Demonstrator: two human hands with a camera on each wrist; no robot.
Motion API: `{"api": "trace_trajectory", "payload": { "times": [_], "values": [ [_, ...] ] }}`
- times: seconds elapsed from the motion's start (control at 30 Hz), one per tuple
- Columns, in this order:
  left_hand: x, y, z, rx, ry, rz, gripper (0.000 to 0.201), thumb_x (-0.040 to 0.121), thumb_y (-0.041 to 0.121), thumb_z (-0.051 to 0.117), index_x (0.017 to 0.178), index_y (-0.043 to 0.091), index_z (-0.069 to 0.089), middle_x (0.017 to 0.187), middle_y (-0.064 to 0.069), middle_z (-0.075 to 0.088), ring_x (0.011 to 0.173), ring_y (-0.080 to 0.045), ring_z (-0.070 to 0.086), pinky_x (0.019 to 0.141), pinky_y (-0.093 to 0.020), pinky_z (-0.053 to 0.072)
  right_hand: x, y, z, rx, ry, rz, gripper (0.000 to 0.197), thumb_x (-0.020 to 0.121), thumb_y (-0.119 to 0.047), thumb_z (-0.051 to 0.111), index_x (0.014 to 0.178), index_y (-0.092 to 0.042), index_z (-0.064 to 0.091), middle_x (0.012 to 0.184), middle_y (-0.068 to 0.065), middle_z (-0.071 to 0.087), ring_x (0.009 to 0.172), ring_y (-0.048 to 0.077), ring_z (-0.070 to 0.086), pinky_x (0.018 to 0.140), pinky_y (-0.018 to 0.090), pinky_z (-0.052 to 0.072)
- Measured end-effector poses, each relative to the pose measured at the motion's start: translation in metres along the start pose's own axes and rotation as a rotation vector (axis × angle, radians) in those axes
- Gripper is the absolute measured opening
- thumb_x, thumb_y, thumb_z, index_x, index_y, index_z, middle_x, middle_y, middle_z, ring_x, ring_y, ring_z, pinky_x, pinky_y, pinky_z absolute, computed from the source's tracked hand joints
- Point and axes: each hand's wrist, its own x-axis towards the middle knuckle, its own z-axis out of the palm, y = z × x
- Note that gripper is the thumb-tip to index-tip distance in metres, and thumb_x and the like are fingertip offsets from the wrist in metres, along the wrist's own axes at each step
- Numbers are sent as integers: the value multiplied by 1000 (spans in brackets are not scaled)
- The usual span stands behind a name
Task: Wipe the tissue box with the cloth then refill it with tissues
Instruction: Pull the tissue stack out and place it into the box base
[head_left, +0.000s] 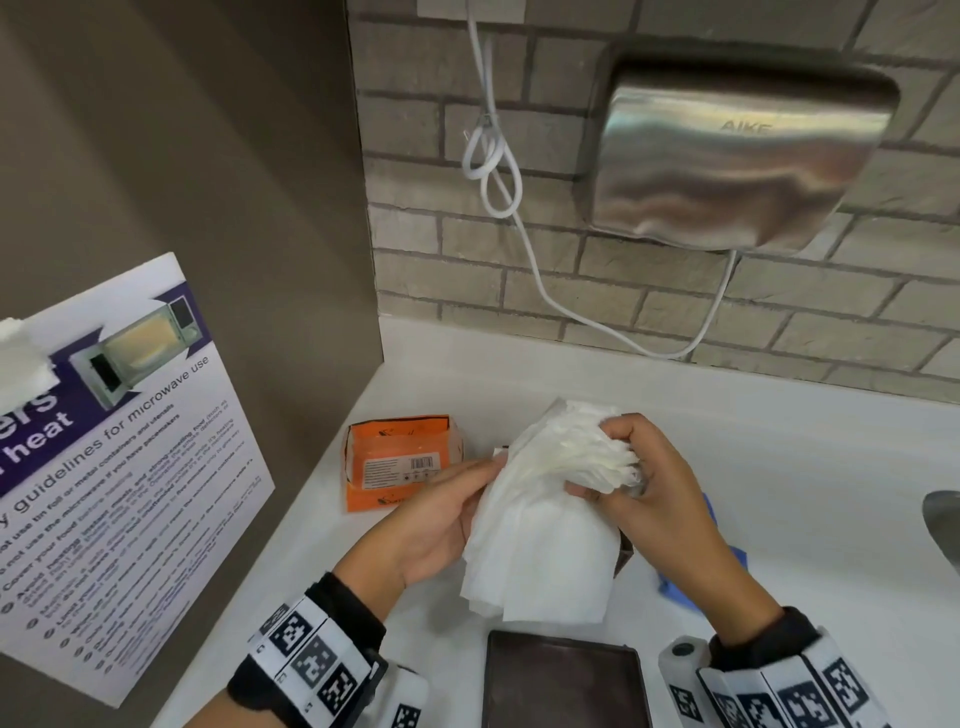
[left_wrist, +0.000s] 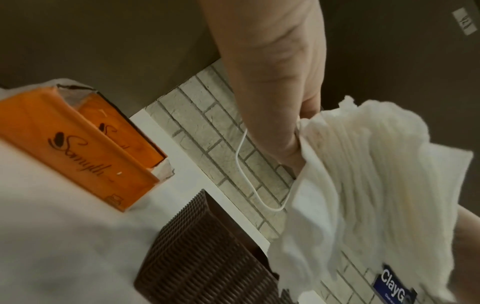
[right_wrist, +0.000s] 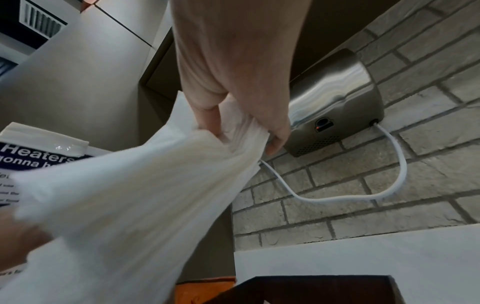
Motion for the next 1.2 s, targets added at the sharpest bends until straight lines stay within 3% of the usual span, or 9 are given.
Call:
{"api": "trace_trajectory", "payload": {
  "times": [0.1, 0.27, 0.43, 0.57, 0.63, 0.77, 1.0, 1.1, 1.2],
  "values": [
    [1, -4, 0, 2, -7, -13, 28, 97, 20, 51, 94, 9, 77, 84, -7, 76, 73, -13, 73, 61, -22, 56, -1, -5, -2, 76, -11, 17, 63, 72, 2, 78, 110, -37, 46, 102, -31, 58, 94, -6, 59, 75, 6, 46],
    [-1, -4, 4, 48, 23, -24, 35, 98, 34, 49, 111, 12, 73, 110, -11, 74, 101, -20, 71, 81, -27, 57, 2, -4, -2, -110, -13, -52, 52, 75, -12, 78, 105, -44, 52, 108, -19, 55, 102, -12, 50, 82, 0, 37],
    [1, -5, 6, 37, -14, -23, 32, 100, 25, 46, 96, 10, 73, 82, -2, 77, 72, -9, 73, 60, -19, 55, 3, 1, -1, -175, -1, -138, 42, 70, -20, 73, 96, -43, 50, 117, -14, 44, 114, -10, 42, 95, 5, 34],
    [1, -8, 5, 13, 31, -25, 33, 102, 24, 44, 100, 11, 75, 96, -7, 77, 84, -14, 74, 69, -22, 58, 3, 3, 2, -255, 14, -134, 37, 75, -18, 75, 96, -37, 50, 108, -16, 52, 110, 11, 49, 93, 28, 42],
    [2, -8, 4, -16, 31, -28, 32, 102, 25, 45, 105, 10, 74, 101, -9, 76, 89, -17, 74, 75, -25, 59, 2, 1, 2, -252, 1, -93, 41, 76, -13, 77, 94, -38, 49, 100, -18, 56, 101, 14, 54, 87, 31, 46],
    [4, -10, 3, 9, 51, -19, 30, 101, 25, 49, 111, 7, 70, 95, -7, 76, 85, -15, 73, 70, -25, 57, 2, -5, -3, -79, -86, -27, 54, 71, -6, 80, 92, -42, 46, 90, -7, 60, 79, 13, 60, 63, 19, 49],
    [4, -15, 0, 195, 98, 36, 29, 102, 30, 47, 112, 18, 71, 112, -7, 74, 102, -21, 69, 95, -42, 52, 10, -19, -21, -48, -221, 102, 79, 68, -7, 82, 131, -37, 44, 102, -9, 62, 90, 2, 62, 78, 8, 47],
    [3, -16, 3, 300, 77, 39, 28, 103, 28, 45, 109, 24, 72, 110, -3, 75, 100, -17, 69, 92, -39, 54, 20, -16, -25, -174, -347, 201, 91, 71, -17, 82, 143, -39, 30, 116, -9, 57, 102, 6, 60, 94, 19, 46],
    [3, -14, 2, 301, 62, 21, 26, 103, 23, 47, 107, 19, 73, 107, -4, 74, 97, -19, 68, 83, -33, 54, 27, -10, -24, -237, -368, 157, 58, 71, -19, 82, 120, -33, 56, 108, -2, 57, 98, 17, 59, 90, 32, 48]
  ]
}}
